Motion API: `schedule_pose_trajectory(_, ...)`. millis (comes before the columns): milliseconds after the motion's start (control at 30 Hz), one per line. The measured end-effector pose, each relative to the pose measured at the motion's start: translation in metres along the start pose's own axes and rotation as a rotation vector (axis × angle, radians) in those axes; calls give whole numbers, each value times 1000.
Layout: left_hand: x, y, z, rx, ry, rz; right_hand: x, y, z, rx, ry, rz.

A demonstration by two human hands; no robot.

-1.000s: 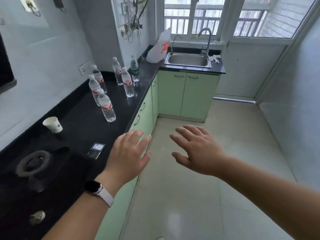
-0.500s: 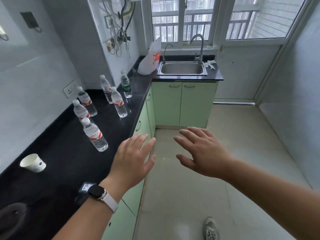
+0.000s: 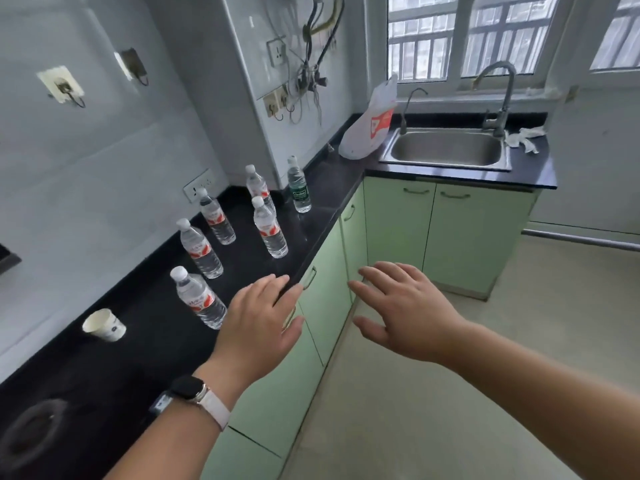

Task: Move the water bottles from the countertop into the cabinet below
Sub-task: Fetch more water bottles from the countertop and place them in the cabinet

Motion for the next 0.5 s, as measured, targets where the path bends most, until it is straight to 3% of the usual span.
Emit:
schedule_pose_trajectory(267,-23,-22,9,200,8,-18,-18,-60,41,101,-119,-23)
schedule_pose_trajectory(500,-56,-26,-43,327,-34,-84,-56,-115,40,166,-139,-89)
Point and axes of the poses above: each hand's wrist, its own y-axis away from the middle knuckle, its own x-axis out of the back of the hand, z = x × y, the point moved 9 cm from there along -y, towards the middle knuckle, and after that the axes turned 5 degrees about -x, right-handed, at the moved point
